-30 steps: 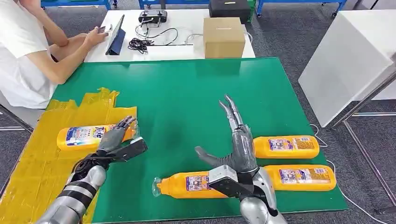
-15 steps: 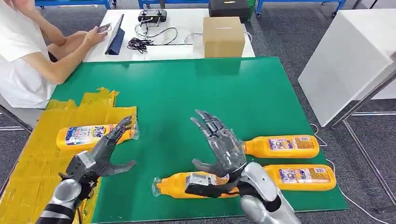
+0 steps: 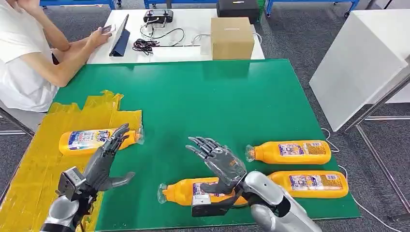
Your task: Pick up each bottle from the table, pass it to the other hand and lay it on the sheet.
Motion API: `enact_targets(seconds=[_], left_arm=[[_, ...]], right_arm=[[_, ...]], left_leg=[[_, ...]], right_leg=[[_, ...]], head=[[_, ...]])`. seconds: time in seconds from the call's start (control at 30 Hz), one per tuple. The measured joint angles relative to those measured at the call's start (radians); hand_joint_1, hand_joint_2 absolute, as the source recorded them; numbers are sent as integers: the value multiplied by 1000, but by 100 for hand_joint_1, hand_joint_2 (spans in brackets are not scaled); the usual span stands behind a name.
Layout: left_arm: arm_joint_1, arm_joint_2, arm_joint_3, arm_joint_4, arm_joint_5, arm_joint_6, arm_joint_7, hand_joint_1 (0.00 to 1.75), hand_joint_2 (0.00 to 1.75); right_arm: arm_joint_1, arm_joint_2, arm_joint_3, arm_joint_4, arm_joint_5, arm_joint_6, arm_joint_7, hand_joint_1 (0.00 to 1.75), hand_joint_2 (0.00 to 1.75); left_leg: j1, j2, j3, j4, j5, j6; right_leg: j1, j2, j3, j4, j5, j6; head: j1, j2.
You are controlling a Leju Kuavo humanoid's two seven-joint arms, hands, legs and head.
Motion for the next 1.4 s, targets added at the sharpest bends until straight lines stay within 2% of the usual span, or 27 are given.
enact_targets(seconds=[0.1, 0.3, 0.63, 0.83, 1.17, 1.4], left_arm=[[3, -13, 0, 5, 26, 3, 10, 0, 175], [-47, -36, -11, 77, 40, 8, 12, 0, 175], [-80, -53, -37, 138, 62, 21, 13, 0, 175], [-76, -54, -43, 146, 64, 35, 15, 0, 175], [-17, -56, -38, 116, 69, 55, 38, 0, 175], [14, -68, -23, 90, 66, 61, 46, 0, 175]], right_arm=[[6, -27, 24, 12, -96, 34, -40, 0, 175], [45, -69, 61, 15, -347, 119, -213, 0, 175], [125, -107, 57, -21, -401, 132, -256, 0, 175], [168, -130, 26, -47, -347, 103, -247, 0, 175], [219, -145, -22, -53, -54, -40, -50, 0, 175], [218, -147, -36, -50, 41, -70, 9, 0, 175]], left_leg=[[0, 0, 0, 0, 0, 0], [0, 0, 0, 0, 0, 0], [0, 1, 0, 0, 0, 0], [0, 1, 0, 0, 0, 0], [0, 1, 0, 0, 0, 0], [0, 1, 0, 0, 0, 0]], right_leg=[[0, 0, 0, 0, 0, 0], [0, 0, 0, 0, 0, 0], [0, 1, -1, 0, 0, 0], [0, 1, 0, 0, 0, 0], [0, 1, 0, 0, 0, 0], [0, 1, 0, 0, 0, 0]], head=[[0, 0], [0, 0], [-1, 0], [-1, 0], [0, 0], [0, 0]])
